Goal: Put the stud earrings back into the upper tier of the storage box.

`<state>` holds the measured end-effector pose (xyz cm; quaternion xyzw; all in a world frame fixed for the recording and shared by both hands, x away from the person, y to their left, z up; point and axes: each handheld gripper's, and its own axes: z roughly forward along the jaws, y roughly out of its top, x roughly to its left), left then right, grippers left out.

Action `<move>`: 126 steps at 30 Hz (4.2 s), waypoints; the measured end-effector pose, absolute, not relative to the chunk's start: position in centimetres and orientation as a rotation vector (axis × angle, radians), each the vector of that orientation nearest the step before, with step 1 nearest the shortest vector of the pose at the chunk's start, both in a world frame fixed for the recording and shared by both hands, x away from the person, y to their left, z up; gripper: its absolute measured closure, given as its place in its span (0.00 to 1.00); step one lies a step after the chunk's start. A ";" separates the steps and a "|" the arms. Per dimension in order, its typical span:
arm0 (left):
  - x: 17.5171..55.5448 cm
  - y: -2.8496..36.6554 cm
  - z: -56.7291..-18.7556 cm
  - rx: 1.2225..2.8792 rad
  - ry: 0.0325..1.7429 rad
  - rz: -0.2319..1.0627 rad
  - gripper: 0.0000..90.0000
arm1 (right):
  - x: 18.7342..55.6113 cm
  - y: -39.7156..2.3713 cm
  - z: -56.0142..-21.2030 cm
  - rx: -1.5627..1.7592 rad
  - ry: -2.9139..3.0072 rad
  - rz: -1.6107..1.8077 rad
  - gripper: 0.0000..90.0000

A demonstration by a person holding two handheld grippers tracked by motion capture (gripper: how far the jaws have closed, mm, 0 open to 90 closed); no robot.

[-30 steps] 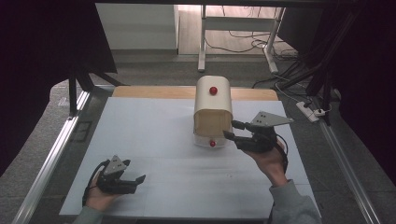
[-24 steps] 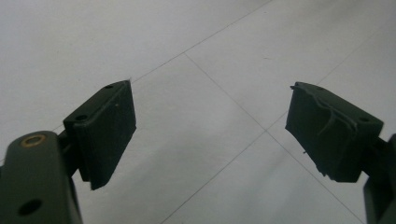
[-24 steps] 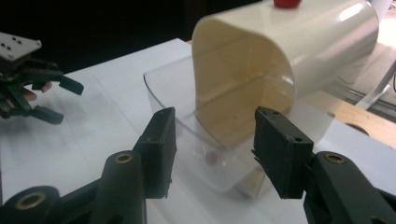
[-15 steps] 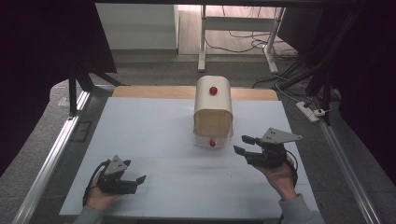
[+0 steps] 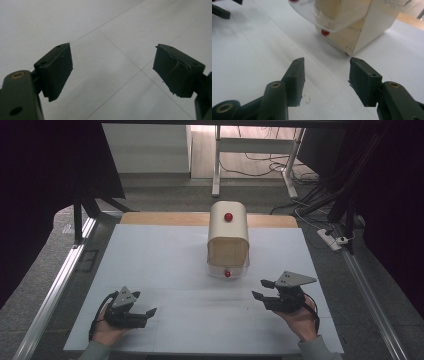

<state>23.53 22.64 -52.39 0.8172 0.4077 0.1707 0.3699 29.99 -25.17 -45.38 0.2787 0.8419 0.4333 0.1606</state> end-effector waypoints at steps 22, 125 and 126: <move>23.5 22.6 -52.3 2.097 1.041 0.439 0.17 | 30.4 -24.0 -48.4 0.794 2.548 1.045 0.49; 23.7 22.5 -52.2 2.091 1.035 0.445 0.17 | 30.9 -24.6 -39.3 0.768 2.252 1.514 0.95; 23.7 22.6 -52.2 2.089 1.034 0.444 0.17 | 31.0 -24.5 -39.0 0.766 2.252 1.516 0.95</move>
